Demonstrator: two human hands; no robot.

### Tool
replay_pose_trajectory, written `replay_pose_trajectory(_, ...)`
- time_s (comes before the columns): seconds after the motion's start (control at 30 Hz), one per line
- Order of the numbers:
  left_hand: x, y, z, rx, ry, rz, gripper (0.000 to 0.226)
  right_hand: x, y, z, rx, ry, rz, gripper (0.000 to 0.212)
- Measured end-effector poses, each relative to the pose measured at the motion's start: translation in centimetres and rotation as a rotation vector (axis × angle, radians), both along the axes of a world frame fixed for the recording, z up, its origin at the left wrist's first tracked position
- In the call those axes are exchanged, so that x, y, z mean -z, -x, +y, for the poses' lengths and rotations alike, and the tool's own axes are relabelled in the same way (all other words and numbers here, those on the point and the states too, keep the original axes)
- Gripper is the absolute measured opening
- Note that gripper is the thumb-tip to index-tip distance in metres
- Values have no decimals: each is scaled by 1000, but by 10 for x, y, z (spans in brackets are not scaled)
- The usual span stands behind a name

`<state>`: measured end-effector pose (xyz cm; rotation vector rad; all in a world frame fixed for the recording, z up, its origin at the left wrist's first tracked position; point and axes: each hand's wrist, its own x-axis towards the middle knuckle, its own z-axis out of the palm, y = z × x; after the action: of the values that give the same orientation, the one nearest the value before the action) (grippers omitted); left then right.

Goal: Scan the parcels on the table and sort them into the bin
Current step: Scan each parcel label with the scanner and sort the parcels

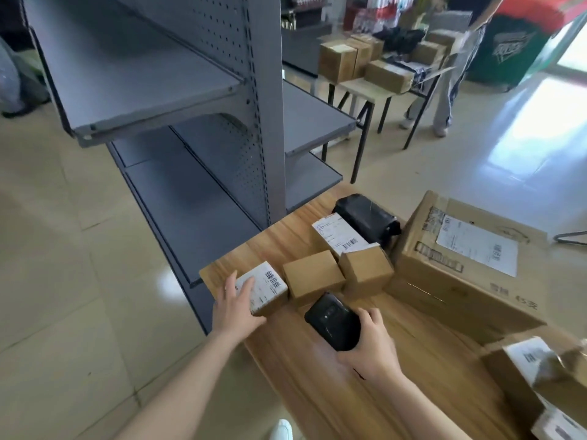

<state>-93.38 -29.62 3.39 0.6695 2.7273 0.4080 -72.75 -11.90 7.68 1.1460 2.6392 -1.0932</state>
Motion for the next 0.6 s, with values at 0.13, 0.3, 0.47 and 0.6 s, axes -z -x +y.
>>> replay_pose_trajectory(0.13, 13, 34, 8, 35, 89, -113, 112, -3, 29, -2, -34, -27, -9, 94)
replay_pose_trajectory(0.3, 10, 52, 0, 176, 77, -32, 115, -5, 46, 3, -110, -141, -46, 83)
replay_pose_trajectory(0.47, -10, 72, -12, 362, 182, 121, 105, -13, 54, 10, -262, -332, -138, 84)
replay_pose_trajectory(0.6, -22, 81, -15, 468, 234, 202, 96, -17, 59, 12, -300, -439, -184, 78)
